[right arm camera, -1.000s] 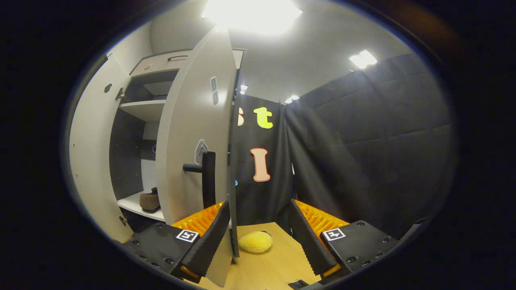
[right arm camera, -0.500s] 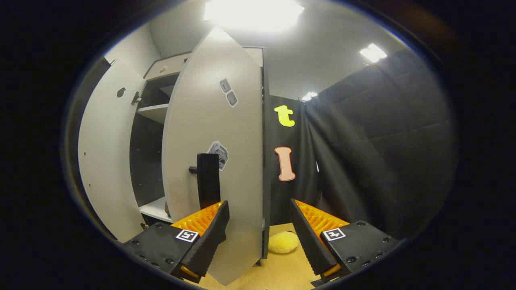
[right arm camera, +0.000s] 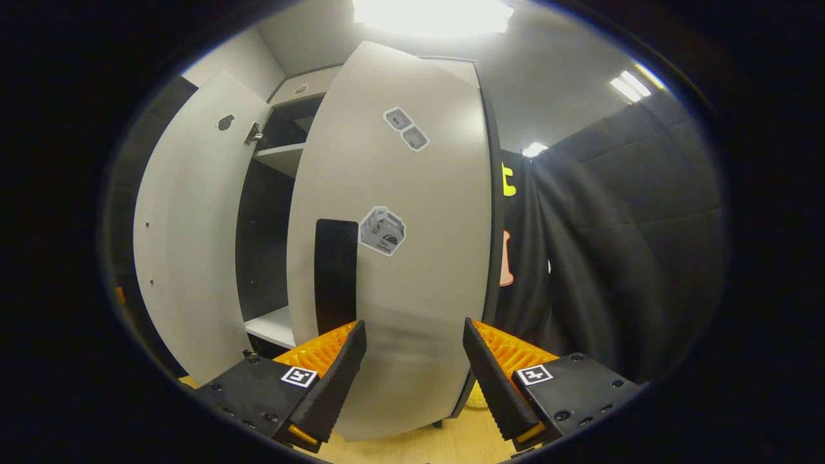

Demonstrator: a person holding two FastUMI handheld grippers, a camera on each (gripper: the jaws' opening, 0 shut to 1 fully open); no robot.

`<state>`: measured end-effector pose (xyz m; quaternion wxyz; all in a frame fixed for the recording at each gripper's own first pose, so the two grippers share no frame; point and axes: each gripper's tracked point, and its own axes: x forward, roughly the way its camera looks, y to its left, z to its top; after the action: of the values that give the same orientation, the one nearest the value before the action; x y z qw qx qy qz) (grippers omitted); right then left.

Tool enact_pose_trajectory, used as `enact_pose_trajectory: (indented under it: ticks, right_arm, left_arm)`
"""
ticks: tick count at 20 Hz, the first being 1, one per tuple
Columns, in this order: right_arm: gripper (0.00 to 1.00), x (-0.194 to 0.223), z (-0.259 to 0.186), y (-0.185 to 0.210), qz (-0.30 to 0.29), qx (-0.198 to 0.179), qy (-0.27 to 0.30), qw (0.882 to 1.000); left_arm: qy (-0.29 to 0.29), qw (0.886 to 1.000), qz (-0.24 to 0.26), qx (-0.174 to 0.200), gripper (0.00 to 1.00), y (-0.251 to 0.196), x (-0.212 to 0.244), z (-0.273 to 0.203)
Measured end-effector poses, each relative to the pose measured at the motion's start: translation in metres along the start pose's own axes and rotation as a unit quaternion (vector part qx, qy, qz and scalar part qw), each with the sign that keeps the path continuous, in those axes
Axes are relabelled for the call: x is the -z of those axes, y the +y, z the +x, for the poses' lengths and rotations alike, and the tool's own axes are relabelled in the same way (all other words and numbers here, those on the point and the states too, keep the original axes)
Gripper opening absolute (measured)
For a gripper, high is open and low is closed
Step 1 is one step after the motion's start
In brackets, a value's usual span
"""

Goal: Grab one shoe with the right hand and put it into the shoe cabinet, grab the other shoe with the left hand and put it into the shoe cabinet; then close the right door with the right hand and the left door with the left hand.

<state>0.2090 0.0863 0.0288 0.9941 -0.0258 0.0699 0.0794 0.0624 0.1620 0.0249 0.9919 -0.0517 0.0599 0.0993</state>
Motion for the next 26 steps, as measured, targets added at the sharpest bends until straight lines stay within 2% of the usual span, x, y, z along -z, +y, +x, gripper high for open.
enact_pose_trajectory:
  ticks: [4,10,11,12,14,15,16,17,18,19,20,21,22,23,24,26]
  right_arm:
    - [0.98,-0.002,-0.010,-0.003,0.006,-0.018,-0.013,1.000]
    - [0.99,-0.002,-0.054,-0.027,0.005,-0.026,-0.039,0.999]
    - [0.98,0.000,-0.060,-0.030,0.001,-0.025,-0.042,0.999]
    - [0.99,0.003,-0.066,-0.032,-0.004,-0.024,-0.043,0.999]
    - [0.99,0.010,-0.077,-0.033,-0.009,-0.029,-0.042,0.999]
    - [0.99,0.012,-0.084,-0.034,-0.010,-0.030,-0.042,0.999]
    - [0.98,0.015,-0.089,-0.035,-0.011,-0.030,-0.044,0.999]
    - [0.98,0.016,-0.093,-0.037,-0.012,-0.029,-0.045,0.998]
    - [0.96,0.018,-0.096,-0.038,-0.014,-0.027,-0.046,0.998]
    - [0.96,0.020,-0.099,-0.040,-0.014,-0.027,-0.045,0.999]
    - [0.99,0.022,-0.100,-0.042,-0.013,-0.025,-0.043,0.999]
    - [0.99,0.025,-0.101,-0.044,-0.010,-0.024,-0.040,0.999]
    - [0.99,0.027,-0.101,-0.045,-0.004,-0.024,-0.037,0.999]
    - [0.96,0.030,-0.102,-0.046,0.003,-0.025,-0.033,0.999]
    - [0.99,0.033,-0.102,-0.047,0.010,-0.025,-0.029,0.999]
    - [0.99,0.038,-0.104,-0.049,0.020,-0.025,-0.025,0.999]
  left_arm:
    - [0.003,1.000,-0.010,0.001,1.00,0.004,0.003,0.015]
    - [-0.002,1.000,-0.017,-0.003,1.00,0.025,-0.014,0.064]
    - [-0.004,1.000,-0.019,-0.002,0.96,0.026,-0.018,0.074]
    - [-0.006,1.000,-0.022,0.003,1.00,0.026,-0.023,0.083]
    - [-0.007,1.000,-0.027,0.013,1.00,0.025,-0.030,0.101]
    - [-0.006,1.000,-0.027,0.014,0.96,0.026,-0.033,0.112]
    - [-0.006,1.000,-0.026,0.013,1.00,0.028,-0.035,0.120]
    - [-0.007,1.000,-0.024,0.015,1.00,0.027,-0.038,0.128]
    - [-0.008,1.000,-0.023,0.017,1.00,0.025,-0.044,0.133]
    - [-0.009,1.000,-0.022,0.020,0.96,0.021,-0.050,0.136]
    - [-0.012,0.999,-0.021,0.024,0.96,0.017,-0.056,0.140]
    - [-0.016,0.999,-0.021,0.028,1.00,0.012,-0.062,0.141]
    - [-0.021,0.999,-0.019,0.033,0.96,0.006,-0.069,0.142]
    - [-0.026,0.999,-0.015,0.039,1.00,-0.001,-0.075,0.143]
    - [-0.030,0.998,-0.010,0.050,1.00,-0.011,-0.081,0.144]
    - [-0.036,0.998,0.021,0.046,1.00,-0.017,-0.086,0.138]
